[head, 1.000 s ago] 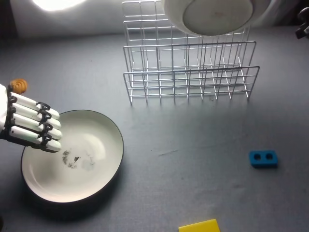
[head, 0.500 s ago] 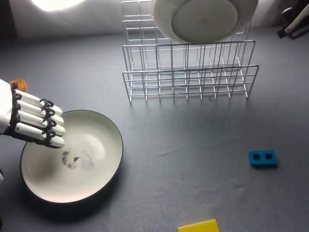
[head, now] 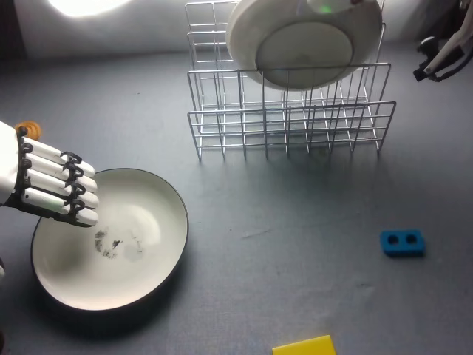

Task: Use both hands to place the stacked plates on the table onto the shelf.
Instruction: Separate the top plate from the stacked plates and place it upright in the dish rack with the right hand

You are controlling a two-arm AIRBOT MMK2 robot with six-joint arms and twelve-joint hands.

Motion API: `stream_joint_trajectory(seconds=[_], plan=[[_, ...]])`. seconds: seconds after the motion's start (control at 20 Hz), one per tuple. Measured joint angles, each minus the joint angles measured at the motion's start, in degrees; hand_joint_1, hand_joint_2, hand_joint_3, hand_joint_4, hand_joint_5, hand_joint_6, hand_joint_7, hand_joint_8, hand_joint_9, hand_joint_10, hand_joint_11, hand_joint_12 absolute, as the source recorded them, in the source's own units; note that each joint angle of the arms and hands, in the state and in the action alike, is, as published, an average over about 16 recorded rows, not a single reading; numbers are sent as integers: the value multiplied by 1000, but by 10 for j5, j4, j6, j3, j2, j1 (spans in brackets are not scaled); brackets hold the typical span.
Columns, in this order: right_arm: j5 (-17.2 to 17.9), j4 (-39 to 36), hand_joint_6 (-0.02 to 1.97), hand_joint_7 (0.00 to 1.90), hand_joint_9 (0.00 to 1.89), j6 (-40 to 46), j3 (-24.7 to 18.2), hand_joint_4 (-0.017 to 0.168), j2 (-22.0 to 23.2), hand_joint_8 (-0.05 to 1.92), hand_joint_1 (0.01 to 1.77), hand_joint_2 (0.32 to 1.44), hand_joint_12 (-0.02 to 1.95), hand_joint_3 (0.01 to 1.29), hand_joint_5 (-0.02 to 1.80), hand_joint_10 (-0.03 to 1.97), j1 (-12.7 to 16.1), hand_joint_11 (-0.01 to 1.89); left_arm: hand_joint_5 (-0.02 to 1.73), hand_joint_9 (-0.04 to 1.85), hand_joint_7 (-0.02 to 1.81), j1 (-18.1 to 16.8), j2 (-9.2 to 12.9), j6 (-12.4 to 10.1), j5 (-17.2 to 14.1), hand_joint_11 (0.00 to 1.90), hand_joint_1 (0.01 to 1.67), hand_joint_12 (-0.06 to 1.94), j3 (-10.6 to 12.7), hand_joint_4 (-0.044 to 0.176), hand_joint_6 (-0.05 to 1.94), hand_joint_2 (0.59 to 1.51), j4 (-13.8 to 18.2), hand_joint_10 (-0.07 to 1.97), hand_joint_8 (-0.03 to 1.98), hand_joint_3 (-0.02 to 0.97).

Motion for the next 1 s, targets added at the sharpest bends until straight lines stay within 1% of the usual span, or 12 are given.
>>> stream_joint_trajectory(seconds=[0.35, 0.45, 0.75, 1.0], plan=[[21, 2, 898, 1135, 1362, -6, 17, -12, -11, 773, 1235, 1011, 840, 15, 906, -5, -35, 1026, 64, 29, 52, 2, 0, 0, 0, 20, 16, 6, 3, 1, 11, 1231, 0, 3, 6, 21], [26, 3, 887, 1126, 1344, -8, 21, -12, -13, 726, 1231, 1012, 850, 15, 900, -5, -42, 1009, 67, 28, 50, 3, 0, 0, 0, 19, 16, 6, 5, 1, 11, 1231, 1, 3, 6, 21], [37, 4, 589, 1064, 1221, -11, 27, -8, -17, 443, 1196, 1022, 908, 14, 855, -5, -50, 885, 68, 20, 42, 8, 0, 0, 1, 18, 16, 6, 8, 1, 10, 1233, 1, 4, 6, 21], [41, 0, 316, 990, 1090, -16, 27, -5, -13, 202, 1156, 1029, 985, 14, 802, -4, -40, 735, 62, 15, 31, 14, 0, -1, 2, 18, 15, 1, 10, 1, 10, 1233, 0, 4, 6, 21]])
